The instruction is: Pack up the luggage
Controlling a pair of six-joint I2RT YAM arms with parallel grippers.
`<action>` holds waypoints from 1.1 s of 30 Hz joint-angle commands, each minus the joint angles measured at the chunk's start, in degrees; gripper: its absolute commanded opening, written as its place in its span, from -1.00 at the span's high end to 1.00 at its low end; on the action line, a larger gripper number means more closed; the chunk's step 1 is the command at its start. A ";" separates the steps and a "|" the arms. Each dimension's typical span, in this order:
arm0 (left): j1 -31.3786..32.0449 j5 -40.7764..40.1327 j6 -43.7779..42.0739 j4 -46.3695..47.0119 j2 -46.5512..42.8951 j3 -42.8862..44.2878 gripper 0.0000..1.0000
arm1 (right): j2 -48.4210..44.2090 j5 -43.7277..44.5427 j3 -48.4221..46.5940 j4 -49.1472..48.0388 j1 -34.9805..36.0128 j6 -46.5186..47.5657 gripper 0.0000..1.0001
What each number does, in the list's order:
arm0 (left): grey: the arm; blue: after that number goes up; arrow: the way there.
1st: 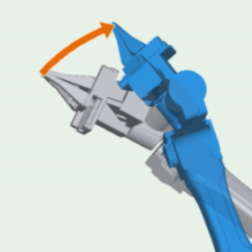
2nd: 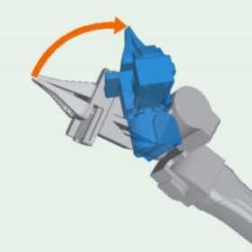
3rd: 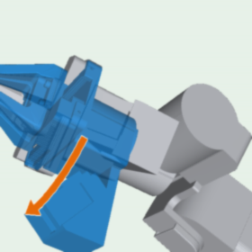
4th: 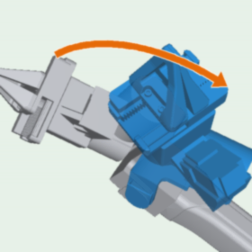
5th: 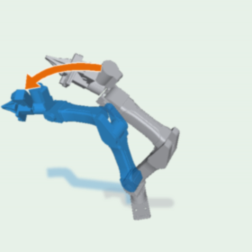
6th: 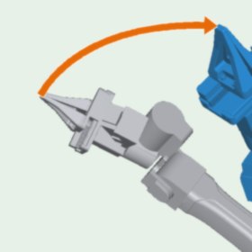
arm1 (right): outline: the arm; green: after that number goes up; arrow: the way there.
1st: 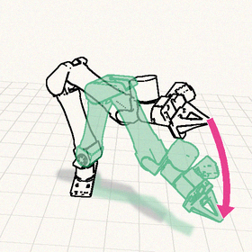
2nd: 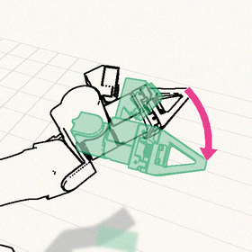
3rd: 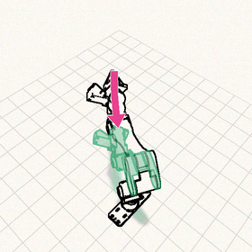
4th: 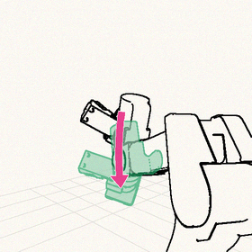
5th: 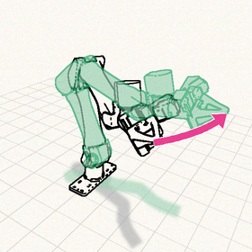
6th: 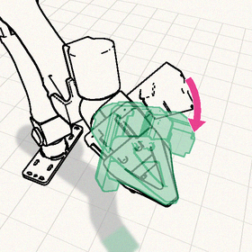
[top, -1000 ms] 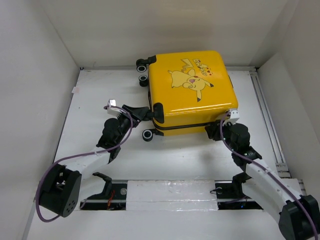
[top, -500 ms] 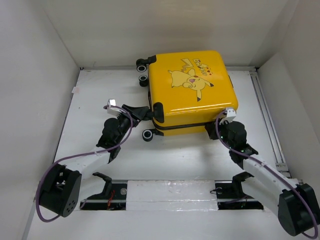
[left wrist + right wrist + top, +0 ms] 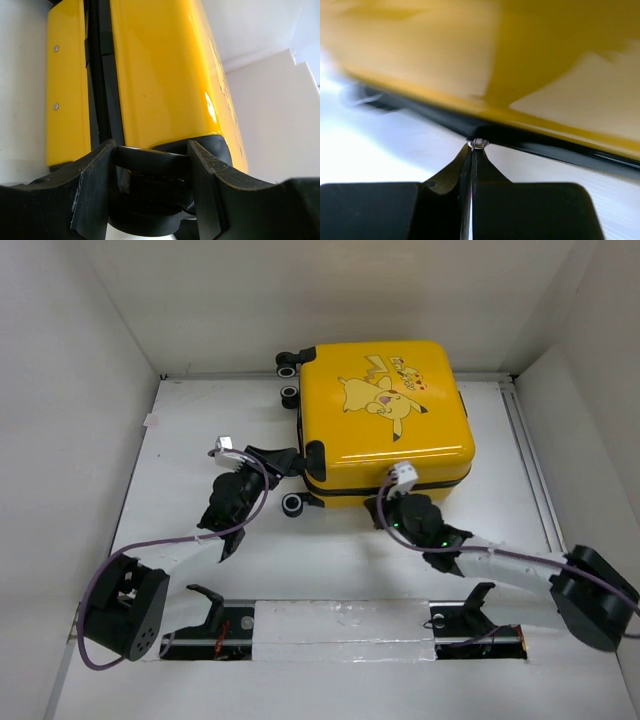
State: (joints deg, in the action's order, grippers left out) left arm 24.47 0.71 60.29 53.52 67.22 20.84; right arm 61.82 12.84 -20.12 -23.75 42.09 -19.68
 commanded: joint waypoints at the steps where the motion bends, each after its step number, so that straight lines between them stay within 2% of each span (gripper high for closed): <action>1: 4.35 6.06 1.49 7.57 0.02 4.64 1.00 | 6.98 -3.88 -7.03 -7.19 12.74 -1.94 1.00; 5: 5.50 7.81 2.11 7.57 -1.30 5.44 1.00 | 14.89 -4.49 -12.13 -11.05 18.98 -1.94 1.00; 8: 9.09 5.89 2.11 6.43 -3.23 4.82 1.00 | 20.78 -3.36 -16.78 -12.20 21.28 -0.80 1.00; 11: 13.04 5.01 2.11 5.19 -3.76 5.44 1.00 | 26.84 -2.47 -20.04 -18.23 21.90 -1.41 1.00; 16: 19.91 0.52 0.88 3.35 -4.29 4.91 1.00 | 33.97 -0.72 -20.75 -30.20 21.90 -4.31 1.00; 19: 20.53 0.52 0.26 1.42 -2.97 5.97 1.00 | 33.98 1.82 -17.69 -33.55 22.42 -6.15 1.00; 20: 20.01 -0.70 -0.87 -1.37 -2.97 5.97 0.94 | 32.85 2.45 -14.80 -34.17 23.04 -6.16 1.00; 21: 20.00 -1.67 -2.97 -3.22 -4.02 6.66 0.67 | 30.66 2.97 -13.38 -34.17 23.04 -6.16 1.00; 22: 18.61 -4.98 -4.47 -5.07 -5.42 7.71 0.30 | 29.33 3.68 -12.06 -33.30 23.74 -6.16 1.00; 23: 17.73 -6.84 -5.87 -9.79 -6.22 8.59 -0.48 | 27.93 4.99 -9.70 -32.16 24.35 -6.77 1.00; 24: 17.11 -9.21 -7.45 -12.44 -6.92 9.73 -0.76 | 26.43 5.00 -8.63 -31.19 24.36 -6.77 1.00; 25: 15.36 -11.93 -10.60 -15.43 -7.71 12.88 -0.95 | 23.90 5.00 -7.66 -29.79 24.88 -7.56 1.00; 26: 14.21 -16.75 -11.50 -18.42 -7.72 14.39 -1.00 | 22.91 5.52 -6.78 -29.26 25.41 -7.56 1.00; 28: 10.88 -18.02 -11.51 -21.79 -7.72 16.68 -1.00 | 20.63 5.53 -5.63 -27.77 25.94 -7.56 1.00; 29: 6.34 -14.98 -11.51 -21.79 -6.94 18.08 -1.00 | 20.01 6.14 -5.63 -26.80 26.81 -7.56 1.00; 31: 2.01 -12.68 -9.68 -20.56 -5.09 19.76 -1.00 | 18.43 6.14 -5.63 -25.22 27.88 -7.56 1.00; 32: -2.71 -10.92 -8.71 -20.04 -1.95 21.85 -1.00 | 17.90 6.14 -5.63 -24.16 28.57 -7.56 1.00; 33: -4.85 -7.08 -6.87 -19.16 0.17 22.83 -1.00 | 17.89 6.14 -5.63 -24.15 29.45 -7.56 1.00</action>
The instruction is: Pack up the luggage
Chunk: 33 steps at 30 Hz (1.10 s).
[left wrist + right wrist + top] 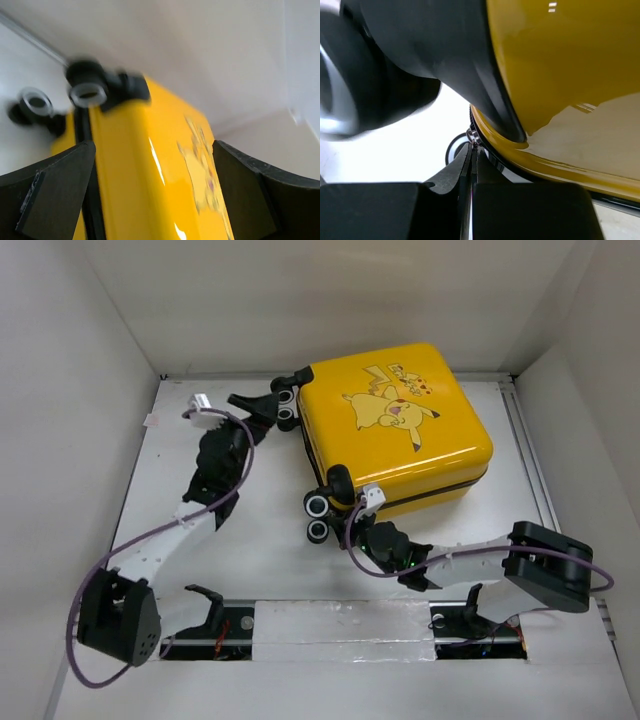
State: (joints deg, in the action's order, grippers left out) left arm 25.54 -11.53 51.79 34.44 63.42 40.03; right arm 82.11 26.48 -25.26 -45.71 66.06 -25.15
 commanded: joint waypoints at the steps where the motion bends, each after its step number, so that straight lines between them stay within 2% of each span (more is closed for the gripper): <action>1: -7.94 6.85 2.95 1.23 6.26 4.78 -1.00 | -3.00 -6.97 -0.50 -1.66 6.09 -2.10 1.00; 3: -13.64 13.24 5.76 2.91 13.96 8.29 -0.96 | -3.00 -6.97 -0.50 -0.61 6.88 -2.10 1.00; 5: -16.56 17.83 9.37 6.24 19.52 11.02 -0.91 | -3.71 -6.44 -0.50 0.00 7.41 -2.10 1.00; 6: -18.84 20.38 10.43 6.26 25.21 14.77 -0.89 | -4.32 -6.44 -0.50 0.01 7.41 -2.10 1.00; 7: -19.73 25.80 11.57 6.26 28.05 16.73 -0.86 | -4.32 -6.44 -0.50 0.62 7.94 -2.10 1.00; 10: -20.97 33.31 16.13 10.91 36.39 20.69 -0.80 | -4.32 -7.06 -0.50 1.15 7.94 -2.10 1.00; 12: -20.97 33.94 18.34 14.95 38.79 21.40 -0.78 | -4.32 -7.06 -0.50 1.15 7.94 -2.10 1.00; 19: -20.97 33.41 18.87 16.54 42.22 23.69 -0.78 | -3.27 -6.98 -0.50 1.68 8.47 -2.71 1.00; 26: -20.44 35.34 23.26 23.40 45.29 22.72 -0.78 | -1.95 -7.15 -1.73 2.21 8.47 -2.71 1.00; 33: -19.22 36.05 26.43 24.63 49.43 26.58 -0.58 | -2.48 -7.14 -2.78 3.61 8.47 -2.71 1.00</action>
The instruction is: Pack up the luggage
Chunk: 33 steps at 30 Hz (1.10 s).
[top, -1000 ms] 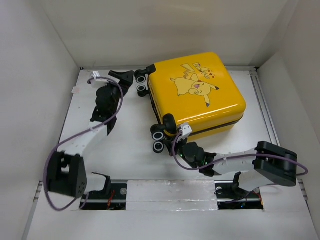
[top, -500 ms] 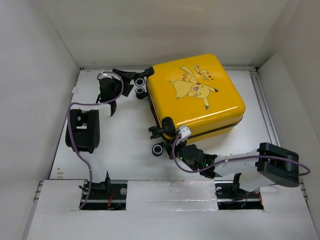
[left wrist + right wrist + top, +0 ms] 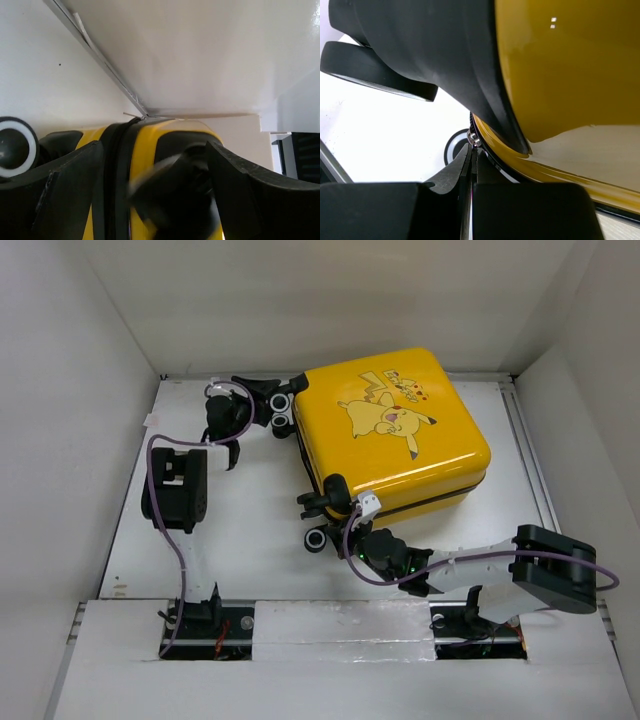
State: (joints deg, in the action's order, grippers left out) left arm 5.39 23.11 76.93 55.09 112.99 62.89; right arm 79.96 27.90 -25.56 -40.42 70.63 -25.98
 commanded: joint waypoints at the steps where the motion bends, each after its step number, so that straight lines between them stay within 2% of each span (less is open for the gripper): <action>1: 0.94 1.41 1.91 3.97 0.65 4.77 -0.55 | -0.33 -8.56 -2.48 -1.68 3.90 -1.88 1.00; 7: 1.47 0.18 2.43 3.97 2.41 7.85 -0.13 | -0.86 -8.04 -1.86 -1.15 3.90 -2.41 1.00; 8: 1.47 0.18 2.44 3.97 2.41 8.90 -0.13 | -0.86 -8.04 -1.86 -1.15 3.90 -2.41 1.00; 11: 1.99 0.18 2.44 4.76 3.03 8.91 0.05 | -0.86 -7.52 -1.33 -0.63 3.90 -2.41 1.00; 13: 2.00 0.18 3.84 5.29 3.55 8.91 0.34 | -1.48 -6.99 -1.33 -0.62 3.90 -2.41 1.00; 16: 2.00 -0.35 4.55 6.51 3.55 8.39 1.00 | -2.71 -6.46 -1.33 -0.09 3.90 -1.63 1.00; 19: 2.00 -3.67 3.06 7.22 0.06 3.67 1.00 | -4.45 -5.84 -1.33 2.19 3.38 -1.09 1.00; 21: 2.00 -5.18 2.01 9.33 -2.50 0.06 1.00 | -5.78 -9.26 -0.81 2.19 0.66 -1.09 1.00; 28: 0.15 -10.81 -0.46 22.15 -17.61 -27.27 1.00 | -15.00 -21.38 1.13 2.19 -13.66 0.84 1.00; 29: 0.15 -11.68 -0.46 23.64 -20.33 -33.30 1.00 | -17.97 -22.79 1.13 3.93 -15.42 2.15 1.00; 33: 1.29 -13.27 -1.77 28.76 -27.70 -45.89 1.00 | -24.49 -27.02 -0.28 10.36 -24.21 3.74 1.00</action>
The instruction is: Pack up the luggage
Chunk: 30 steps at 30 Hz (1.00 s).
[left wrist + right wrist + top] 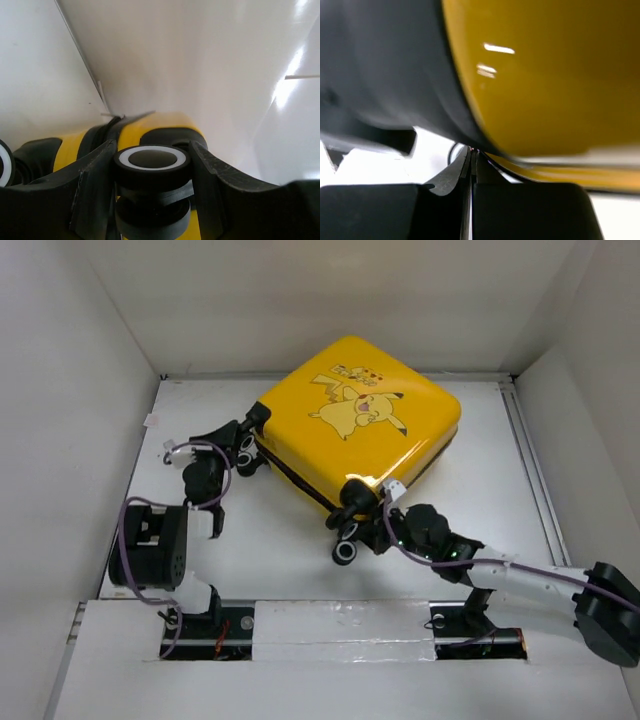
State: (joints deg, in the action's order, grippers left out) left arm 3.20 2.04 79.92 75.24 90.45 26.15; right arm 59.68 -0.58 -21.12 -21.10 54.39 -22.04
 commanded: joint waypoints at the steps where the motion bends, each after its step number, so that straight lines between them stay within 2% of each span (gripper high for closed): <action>1: 4.17 7.80 -5.82 8.61 -7.11 -10.93 1.00 | -5.18 -0.54 -4.72 -8.96 -11.73 -0.19 1.00; 4: 6.80 7.80 -7.75 6.15 -16.77 -17.09 1.00 | -7.20 -2.15 -4.72 -8.16 -16.40 -0.19 1.00; 6: 9.35 6.66 -12.21 -2.96 -22.92 -17.71 1.00 | -7.21 -2.15 -4.10 -8.16 -16.42 -0.19 1.00; 7: 13.72 3.35 -14.33 -11.87 -29.57 -17.71 1.00 | -6.60 0.12 -2.10 -9.12 -15.81 -1.85 1.00; 8: 16.20 1.32 -16.62 -11.96 -32.85 -16.67 1.00 | -6.59 1.97 -1.03 -10.70 -14.68 -2.47 1.00; 9: 18.83 -1.05 -18.64 -19.01 -35.93 -16.66 1.00 | -6.07 4.77 0.11 -12.02 -12.92 -3.09 1.00; 10: 23.82 -3.34 -21.62 -21.52 -41.18 -16.05 1.00 | -5.28 8.02 1.16 -14.73 -10.82 -3.09 1.00; 12: 27.54 -8.45 -23.05 -26.43 -44.82 -16.04 1.00 | -3.79 19.61 3.88 -17.99 -3.79 -3.09 1.00; 14: 30.71 -8.99 -24.53 -28.39 -46.59 -14.21 1.00 | 0.24 25.86 4.51 -22.81 -0.09 -3.09 1.00; 18: 33.44 -7.23 -25.08 -30.15 -45.89 -12.79 1.00 | 9.47 38.26 2.24 -24.16 9.04 -0.73 1.00; 22: 36.61 -8.55 -25.86 -28.66 -43.43 -10.78 1.00 | 18.53 45.29 -5.83 -22.07 15.46 0.95 1.00; 30: 37.14 -7.23 -27.10 -27.17 -42.73 -9.63 1.00 | 23.99 38.64 -13.93 -18.19 16.71 2.71 1.00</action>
State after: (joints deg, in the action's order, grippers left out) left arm 40.40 -8.62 54.52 44.60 48.25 14.09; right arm 83.46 46.74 -29.65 -37.39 68.79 -19.51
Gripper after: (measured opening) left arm 0.003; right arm 0.012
